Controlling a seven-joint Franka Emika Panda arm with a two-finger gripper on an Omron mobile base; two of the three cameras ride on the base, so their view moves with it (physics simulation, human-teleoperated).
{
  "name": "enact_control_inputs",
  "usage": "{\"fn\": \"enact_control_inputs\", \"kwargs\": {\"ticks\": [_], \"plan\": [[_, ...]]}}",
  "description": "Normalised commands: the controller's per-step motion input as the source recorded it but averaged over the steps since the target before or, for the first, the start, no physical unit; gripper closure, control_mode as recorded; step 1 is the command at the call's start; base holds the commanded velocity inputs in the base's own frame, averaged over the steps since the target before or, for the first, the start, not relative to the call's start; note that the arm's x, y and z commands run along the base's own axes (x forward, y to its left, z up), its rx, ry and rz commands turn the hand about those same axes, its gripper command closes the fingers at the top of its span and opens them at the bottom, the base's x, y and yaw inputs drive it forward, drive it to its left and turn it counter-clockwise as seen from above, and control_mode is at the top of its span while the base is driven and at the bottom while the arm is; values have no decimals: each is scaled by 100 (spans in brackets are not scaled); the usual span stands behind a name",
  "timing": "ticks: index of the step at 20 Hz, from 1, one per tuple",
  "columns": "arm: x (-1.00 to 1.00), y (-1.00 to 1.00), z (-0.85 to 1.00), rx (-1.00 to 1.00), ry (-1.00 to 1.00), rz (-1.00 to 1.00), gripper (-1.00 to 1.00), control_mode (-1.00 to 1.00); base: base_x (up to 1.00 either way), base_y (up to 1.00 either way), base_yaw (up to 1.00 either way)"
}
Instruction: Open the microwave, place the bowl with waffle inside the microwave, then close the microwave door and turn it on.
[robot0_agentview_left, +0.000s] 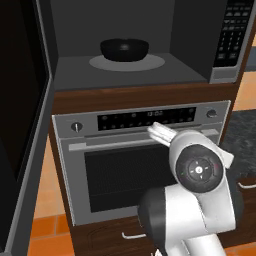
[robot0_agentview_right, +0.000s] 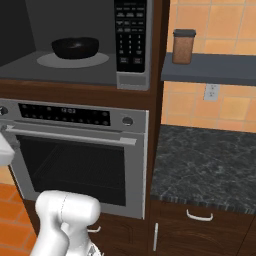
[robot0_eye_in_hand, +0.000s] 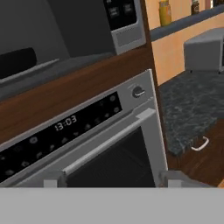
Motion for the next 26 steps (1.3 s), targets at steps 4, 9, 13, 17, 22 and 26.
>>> {"fn": "enact_control_inputs", "kwargs": {"ticks": [4, 9, 13, 17, 22, 26], "plan": [[-6, -25, -29, -13, -50, -1, 100, -100, 0, 0, 0], [1, -30, -60, -17, -44, 0, 100, -100, 0, 0, 0], [21, -37, -81, -18, -29, -3, 100, -100, 0, 0, 0], [20, -23, -86, -18, -19, -4, 100, -100, 0, 0, 0], [-39, 35, -25, -10, -39, 0, 100, -100, 0, 0, 0], [-26, 57, -20, -12, -40, 0, 100, -100, 0, 0, 0]]}}
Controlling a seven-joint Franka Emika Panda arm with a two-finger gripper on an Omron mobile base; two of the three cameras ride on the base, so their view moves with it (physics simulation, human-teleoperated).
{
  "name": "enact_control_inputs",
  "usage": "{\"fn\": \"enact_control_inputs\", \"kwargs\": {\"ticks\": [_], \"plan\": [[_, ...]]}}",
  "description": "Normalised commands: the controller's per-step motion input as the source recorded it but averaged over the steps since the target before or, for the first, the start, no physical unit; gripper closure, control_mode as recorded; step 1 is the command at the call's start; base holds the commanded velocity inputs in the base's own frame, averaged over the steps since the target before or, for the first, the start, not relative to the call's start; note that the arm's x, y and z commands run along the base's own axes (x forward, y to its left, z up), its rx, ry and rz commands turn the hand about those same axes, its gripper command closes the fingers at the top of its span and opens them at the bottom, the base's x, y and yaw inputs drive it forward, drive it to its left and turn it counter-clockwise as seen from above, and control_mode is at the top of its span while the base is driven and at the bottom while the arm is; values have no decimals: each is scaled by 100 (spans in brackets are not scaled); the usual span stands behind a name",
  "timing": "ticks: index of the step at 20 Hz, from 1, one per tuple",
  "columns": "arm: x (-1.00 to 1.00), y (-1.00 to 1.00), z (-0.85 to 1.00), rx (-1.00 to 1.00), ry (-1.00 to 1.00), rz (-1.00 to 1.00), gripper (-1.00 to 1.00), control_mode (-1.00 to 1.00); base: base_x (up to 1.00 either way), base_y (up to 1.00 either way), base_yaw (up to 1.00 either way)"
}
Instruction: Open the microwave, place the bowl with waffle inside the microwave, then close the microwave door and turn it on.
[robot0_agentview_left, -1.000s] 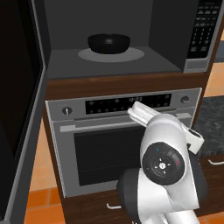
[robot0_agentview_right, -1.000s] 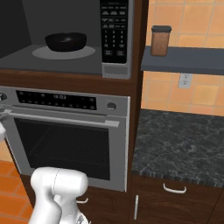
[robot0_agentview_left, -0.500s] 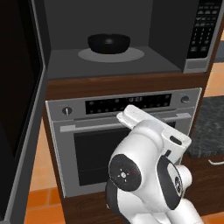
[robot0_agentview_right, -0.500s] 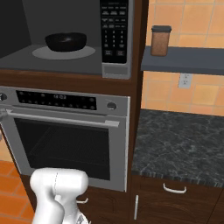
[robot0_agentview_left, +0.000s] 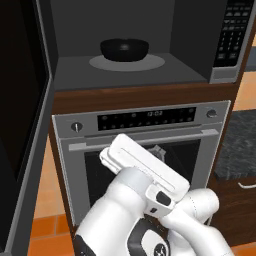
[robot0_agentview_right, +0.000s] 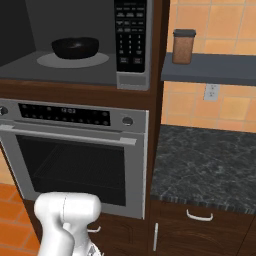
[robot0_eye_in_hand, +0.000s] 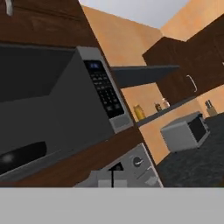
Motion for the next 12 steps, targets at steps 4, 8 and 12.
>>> {"fn": "enact_control_inputs", "kwargs": {"ticks": [4, 8, 12], "plan": [[0, 52, -41, -16, -37, 0, 100, -100, 0, 0, 0], [0, 50, -42, -20, -39, 0, 100, -100, 0, 0, 0], [-28, 60, -15, -13, -45, 0, 100, -100, 0, 0, 0]]}}
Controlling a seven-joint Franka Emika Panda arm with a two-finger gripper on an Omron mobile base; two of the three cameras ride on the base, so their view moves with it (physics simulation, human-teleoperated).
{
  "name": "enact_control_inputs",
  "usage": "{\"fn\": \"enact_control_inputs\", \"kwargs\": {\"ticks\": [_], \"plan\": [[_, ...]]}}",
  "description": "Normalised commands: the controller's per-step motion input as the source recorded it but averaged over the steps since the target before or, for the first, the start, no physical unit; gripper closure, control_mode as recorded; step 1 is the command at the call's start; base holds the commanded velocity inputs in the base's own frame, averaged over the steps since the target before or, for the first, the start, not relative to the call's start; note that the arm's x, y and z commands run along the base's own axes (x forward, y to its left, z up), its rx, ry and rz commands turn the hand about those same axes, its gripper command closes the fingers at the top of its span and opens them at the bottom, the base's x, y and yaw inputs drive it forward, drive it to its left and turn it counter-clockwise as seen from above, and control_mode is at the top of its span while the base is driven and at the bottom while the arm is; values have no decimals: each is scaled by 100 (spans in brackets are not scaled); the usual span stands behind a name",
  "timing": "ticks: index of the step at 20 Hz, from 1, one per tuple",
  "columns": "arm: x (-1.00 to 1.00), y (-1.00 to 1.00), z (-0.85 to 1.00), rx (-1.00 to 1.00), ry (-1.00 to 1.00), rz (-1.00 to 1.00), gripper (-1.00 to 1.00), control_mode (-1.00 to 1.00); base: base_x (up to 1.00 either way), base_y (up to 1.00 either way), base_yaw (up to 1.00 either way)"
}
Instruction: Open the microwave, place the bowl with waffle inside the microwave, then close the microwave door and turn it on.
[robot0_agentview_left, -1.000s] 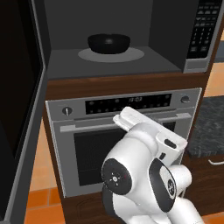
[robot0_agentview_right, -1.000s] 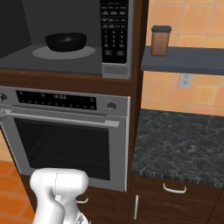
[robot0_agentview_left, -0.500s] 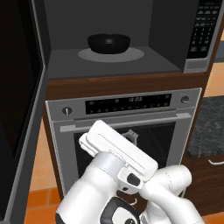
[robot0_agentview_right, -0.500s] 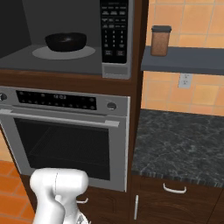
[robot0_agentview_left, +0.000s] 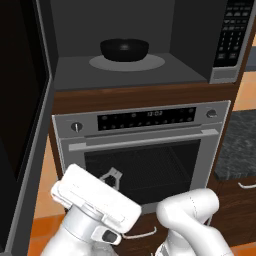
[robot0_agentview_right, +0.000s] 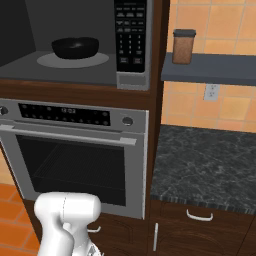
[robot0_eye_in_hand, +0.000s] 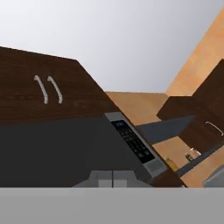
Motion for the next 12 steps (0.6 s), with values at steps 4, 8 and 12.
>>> {"fn": "enact_control_inputs", "kwargs": {"ticks": [4, 8, 12], "plan": [[-31, 60, 0, -6, -42, 0, 100, -100, 0, 0, 0], [-15, 68, 9, 0, -35, 0, 100, -100, 0, 0, 0], [0, 76, 7, 0, -25, 0, 100, -100, 0, 0, 0]]}}
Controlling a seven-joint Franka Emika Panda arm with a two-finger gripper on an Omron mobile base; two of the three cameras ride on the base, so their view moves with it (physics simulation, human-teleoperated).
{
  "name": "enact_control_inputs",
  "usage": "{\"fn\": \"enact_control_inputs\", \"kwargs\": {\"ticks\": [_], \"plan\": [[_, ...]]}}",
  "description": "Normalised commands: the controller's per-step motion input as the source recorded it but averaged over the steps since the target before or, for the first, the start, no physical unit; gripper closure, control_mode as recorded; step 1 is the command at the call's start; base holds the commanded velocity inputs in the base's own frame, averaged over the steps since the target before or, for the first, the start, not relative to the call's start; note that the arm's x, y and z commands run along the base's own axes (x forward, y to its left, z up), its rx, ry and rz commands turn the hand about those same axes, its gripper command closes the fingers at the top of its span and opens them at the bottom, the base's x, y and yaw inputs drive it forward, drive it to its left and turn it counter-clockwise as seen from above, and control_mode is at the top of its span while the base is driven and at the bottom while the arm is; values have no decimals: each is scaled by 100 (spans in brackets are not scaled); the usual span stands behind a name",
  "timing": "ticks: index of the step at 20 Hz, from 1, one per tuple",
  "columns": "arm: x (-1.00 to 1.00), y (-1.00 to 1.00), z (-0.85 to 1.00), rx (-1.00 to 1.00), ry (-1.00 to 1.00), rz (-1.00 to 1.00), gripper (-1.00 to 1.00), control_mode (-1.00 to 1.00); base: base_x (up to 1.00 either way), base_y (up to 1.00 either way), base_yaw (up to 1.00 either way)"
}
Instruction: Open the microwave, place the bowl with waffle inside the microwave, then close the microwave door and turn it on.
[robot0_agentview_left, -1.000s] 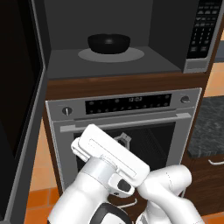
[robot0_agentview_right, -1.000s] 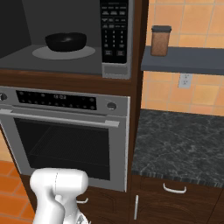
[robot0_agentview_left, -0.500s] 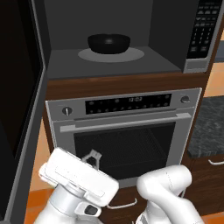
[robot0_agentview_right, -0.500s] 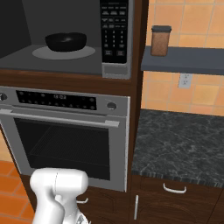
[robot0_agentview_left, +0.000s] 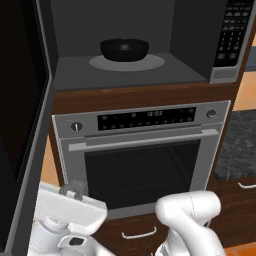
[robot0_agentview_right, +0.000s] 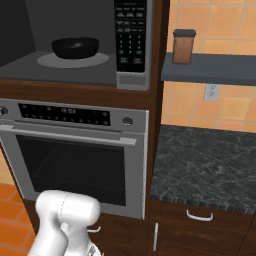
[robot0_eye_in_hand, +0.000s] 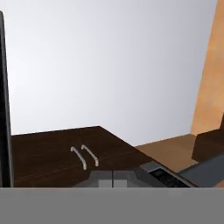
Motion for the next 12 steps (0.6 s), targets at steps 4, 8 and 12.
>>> {"fn": "enact_control_inputs", "kwargs": {"ticks": [4, 8, 12], "plan": [[8, 69, 2, 0, -19, -1, 100, -100, 0, 0, 0], [8, 61, 2, 0, -6, 0, 100, -100, 0, 0, 0], [1, 35, 24, 0, 0, 0, 100, -100, 0, 0, 0]]}}
